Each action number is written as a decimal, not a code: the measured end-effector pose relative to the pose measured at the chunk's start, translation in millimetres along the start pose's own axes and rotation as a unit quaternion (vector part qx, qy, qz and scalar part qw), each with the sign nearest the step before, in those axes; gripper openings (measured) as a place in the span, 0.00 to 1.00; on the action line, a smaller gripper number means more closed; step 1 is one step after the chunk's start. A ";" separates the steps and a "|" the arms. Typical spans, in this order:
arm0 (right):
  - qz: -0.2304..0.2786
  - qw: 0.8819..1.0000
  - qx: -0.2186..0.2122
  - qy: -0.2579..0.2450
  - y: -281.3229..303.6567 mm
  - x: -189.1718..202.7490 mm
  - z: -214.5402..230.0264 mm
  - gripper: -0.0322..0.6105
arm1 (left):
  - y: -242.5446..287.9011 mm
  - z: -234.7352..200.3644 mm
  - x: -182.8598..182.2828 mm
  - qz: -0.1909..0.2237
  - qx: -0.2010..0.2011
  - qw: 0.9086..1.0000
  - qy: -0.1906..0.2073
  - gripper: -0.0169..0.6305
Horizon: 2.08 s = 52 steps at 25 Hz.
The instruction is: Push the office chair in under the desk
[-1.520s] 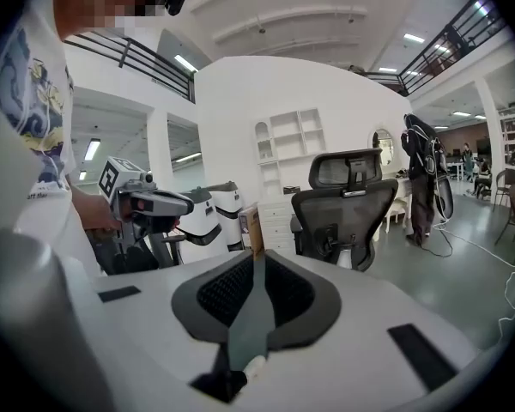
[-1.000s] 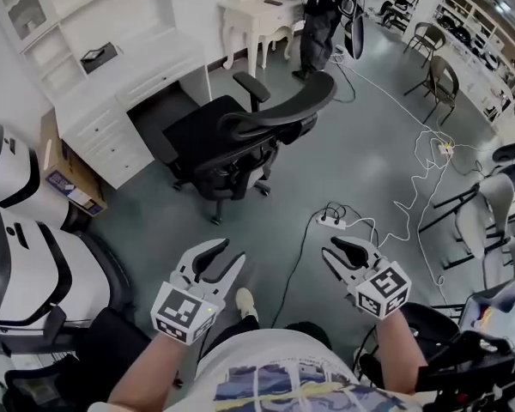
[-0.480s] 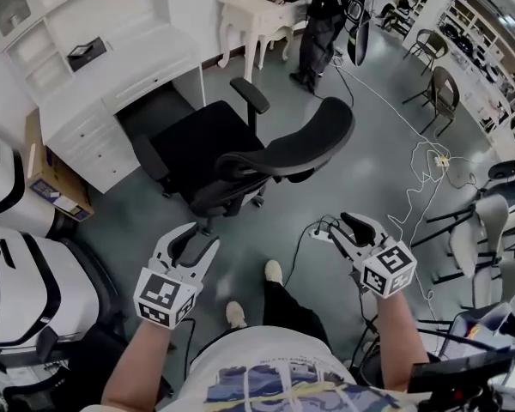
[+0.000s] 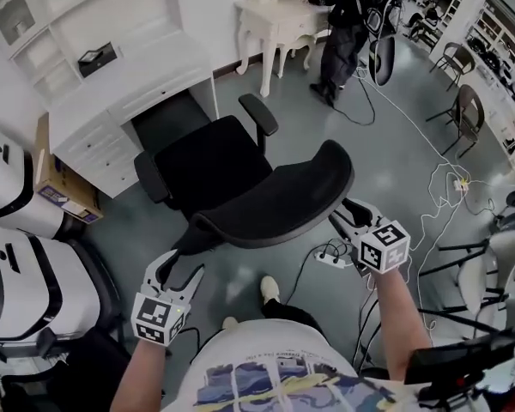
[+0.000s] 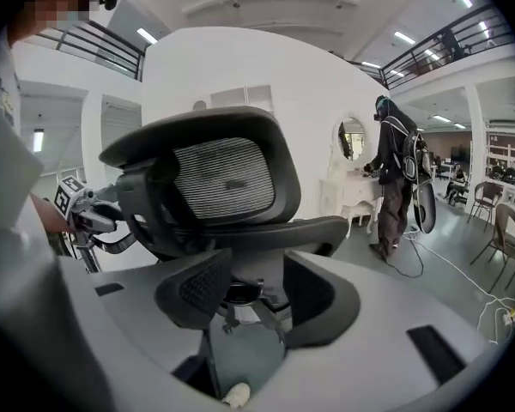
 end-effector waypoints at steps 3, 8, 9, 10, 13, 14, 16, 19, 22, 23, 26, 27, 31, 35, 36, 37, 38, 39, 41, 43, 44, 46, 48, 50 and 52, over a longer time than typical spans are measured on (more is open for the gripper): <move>-0.005 1.000 -0.017 0.003 16.4 -4.9 27.3 0.40 | -0.6 1.0 -0.7 -0.002 -0.036 0.999 -0.004 0.39; -0.015 0.999 -0.037 -0.036 39.4 -12.5 57.9 0.45 | 3.5 -2.7 1.4 -0.017 -0.067 0.997 -0.027 0.44; -0.019 0.998 -0.041 -0.039 42.7 -12.7 62.6 0.46 | 5.0 -2.7 1.6 -0.023 -0.073 0.997 -0.024 0.44; -0.022 0.998 -0.045 -0.040 45.8 -12.8 66.8 0.46 | 6.7 -3.5 1.6 -0.028 -0.081 0.996 -0.020 0.44; -0.022 0.997 -0.054 -0.041 53.4 -14.0 77.1 0.47 | 12.1 -9.0 3.6 -0.038 -0.102 0.994 -0.023 0.44; -0.017 0.998 -0.060 -0.032 54.6 -15.8 80.4 0.48 | 13.8 -10.4 4.6 -0.040 -0.104 0.993 -0.028 0.44; -0.004 0.997 -0.078 0.008 55.7 -21.8 88.6 0.49 | 17.5 -12.3 4.5 -0.041 -0.103 0.993 -0.035 0.46; 0.002 0.992 -0.104 0.069 59.9 -28.8 99.3 0.51 | 19.7 -13.7 2.6 -0.039 -0.096 0.994 -0.040 0.48; -0.007 0.985 -0.134 0.111 64.6 -28.9 102.5 0.53 | 18.9 -12.2 2.0 -0.034 -0.096 0.994 -0.043 0.49; -0.009 0.983 -0.143 0.119 65.2 -28.2 102.9 0.53 | 18.9 -11.7 2.0 -0.032 -0.097 0.994 -0.042 0.49; -0.008 0.978 -0.165 0.130 67.6 -28.2 103.5 0.53 | 19.4 -11.6 2.1 -0.024 -0.104 0.993 -0.044 0.49; -0.008 0.976 -0.171 0.133 68.3 -28.6 103.9 0.52 | 19.7 -11.6 2.0 -0.023 -0.105 0.993 -0.044 0.49; -0.013 0.973 -0.186 0.139 71.4 -30.9 107.4 0.52 | 21.7 -14.1 1.0 -0.024 -0.101 0.994 -0.042 0.50; -0.018 0.971 -0.196 0.134 78.4 -33.5 108.1 0.52 | 22.0 -17.0 1.9 -0.025 -0.106 0.993 -0.046 0.50; -0.019 0.971 -0.197 0.134 80.1 -34.3 108.6 0.52 | 22.9 -17.8 1.9 -0.026 -0.108 0.993 -0.047 0.50; -0.019 0.971 -0.196 0.134 82.1 -35.0 109.1 0.52 | 24.2 -19.1 1.6 -0.026 -0.108 0.993 -0.048 0.50; -0.019 0.971 -0.195 0.134 84.3 -35.8 109.4 0.52 | 25.4 -21.1 1.3 -0.027 -0.107 0.993 -0.049 0.50; -0.017 0.971 -0.194 0.135 87.0 -36.9 109.2 0.52 | 26.5 -23.8 1.1 -0.027 -0.107 0.993 -0.049 0.50; -0.012 0.971 -0.194 0.136 94.6 -40.7 108.1 0.50 | 27.9 -31.0 0.7 -0.027 -0.107 0.993 -0.049 0.50; -0.008 0.971 -0.196 0.134 104.1 -46.3 107.6 0.49 | 29.4 -39.1 -0.4 -0.028 -0.108 0.993 -0.049 0.50; -0.007 0.971 -0.198 0.132 108.9 -49.3 108.1 0.49 | 30.7 -43.1 -1.6 -0.028 -0.107 0.993 -0.048 0.50; -0.006 0.971 -0.199 0.131 118.1 -54.9 109.9 0.49 | 34.4 -50.6 -4.1 -0.027 -0.102 0.993 -0.046 0.50; -0.007 0.971 -0.199 0.131 126.8 -59.6 110.1 0.49 | 37.9 -58.5 -4.8 -0.026 -0.093 0.994 -0.047 0.50; -0.006 0.971 -0.198 0.134 134.8 -63.4 109.0 0.47 | 41.1 -65.7 -5.0 -0.026 -0.085 0.995 -0.049 0.50; -0.002 0.971 -0.197 0.134 142.4 -67.7 108.9 0.46 | 45.0 -71.9 -6.4 -0.024 -0.080 0.995 -0.049 0.50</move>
Point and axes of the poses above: the fingertips, and each gripper's own axes: y forward along the fingers, z to its right, x out of its underside, the point moved 4 cm from there along -y, backward along the fingers, and after that the axes turned 2 degrees about y, right-handed, at the moved point
